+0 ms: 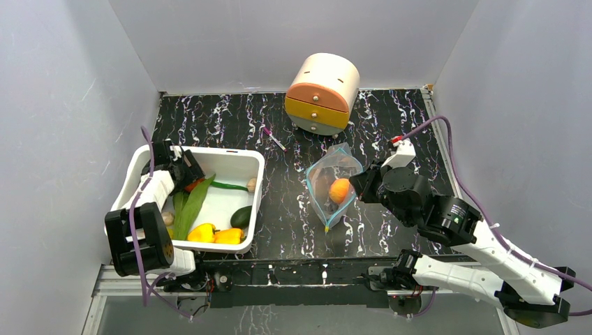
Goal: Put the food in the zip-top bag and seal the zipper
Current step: Pick up the fake fruit from the bin.
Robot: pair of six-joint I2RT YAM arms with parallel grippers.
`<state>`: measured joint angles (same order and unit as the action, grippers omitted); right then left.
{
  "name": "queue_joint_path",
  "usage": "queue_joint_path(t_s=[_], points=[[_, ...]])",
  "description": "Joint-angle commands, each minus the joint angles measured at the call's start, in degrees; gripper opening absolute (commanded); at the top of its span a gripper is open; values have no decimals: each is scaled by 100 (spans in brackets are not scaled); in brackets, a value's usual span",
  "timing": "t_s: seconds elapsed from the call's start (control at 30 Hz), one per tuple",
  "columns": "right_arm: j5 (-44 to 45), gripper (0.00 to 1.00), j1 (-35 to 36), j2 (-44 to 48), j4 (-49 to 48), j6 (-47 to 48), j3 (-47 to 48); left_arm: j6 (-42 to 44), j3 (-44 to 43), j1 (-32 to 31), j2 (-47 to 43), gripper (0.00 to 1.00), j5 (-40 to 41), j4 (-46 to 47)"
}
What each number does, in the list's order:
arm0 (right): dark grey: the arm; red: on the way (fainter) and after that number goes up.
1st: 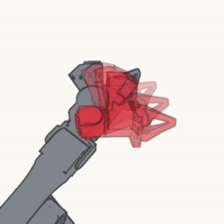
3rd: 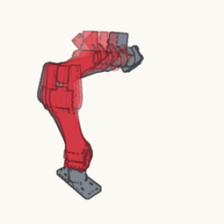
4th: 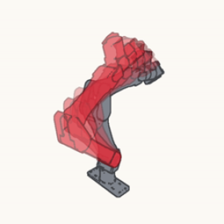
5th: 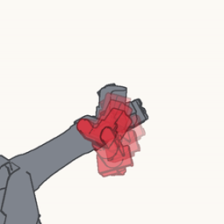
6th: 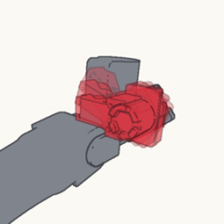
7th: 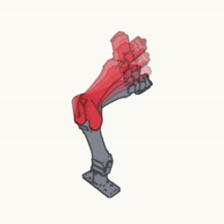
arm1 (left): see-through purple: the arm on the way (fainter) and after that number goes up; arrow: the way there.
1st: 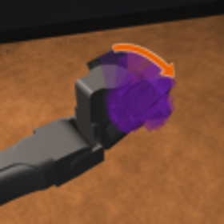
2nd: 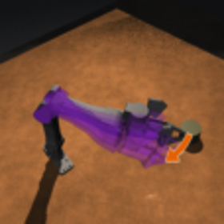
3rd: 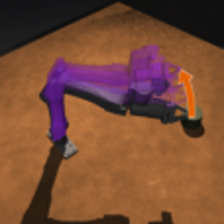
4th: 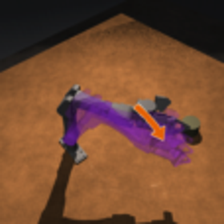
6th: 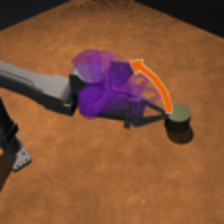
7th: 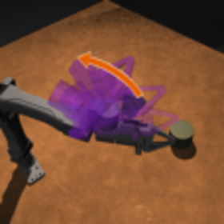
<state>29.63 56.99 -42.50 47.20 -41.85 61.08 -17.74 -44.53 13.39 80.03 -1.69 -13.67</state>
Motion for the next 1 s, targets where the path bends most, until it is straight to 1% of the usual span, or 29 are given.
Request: queue_joint_path(t_s=[0.0,0.3,0.5,0.67,0.77,0.97], points=[[49,0,21,75,-326,68,251,-48,-121,41,-407,61,222,-528],[-174,0,22,-43,-326,-28,136,-261,-170,41,-1308,58,293,-991],[-241,0,22,-183,-354,-90,129,-292,-244,41,-1796,58,107,-1183],[-334,0,22,-346,-368,-156,57,-274,-407,41,-2121,57,-378,-1363],[-353,0,22,-434,-369,-204,36,-253,-558,7,-2261,56,-818,-1461],[-249,0,20,-623,-415,-275,76,-268,-860,-278,-2443,54,-1613,-1522]])
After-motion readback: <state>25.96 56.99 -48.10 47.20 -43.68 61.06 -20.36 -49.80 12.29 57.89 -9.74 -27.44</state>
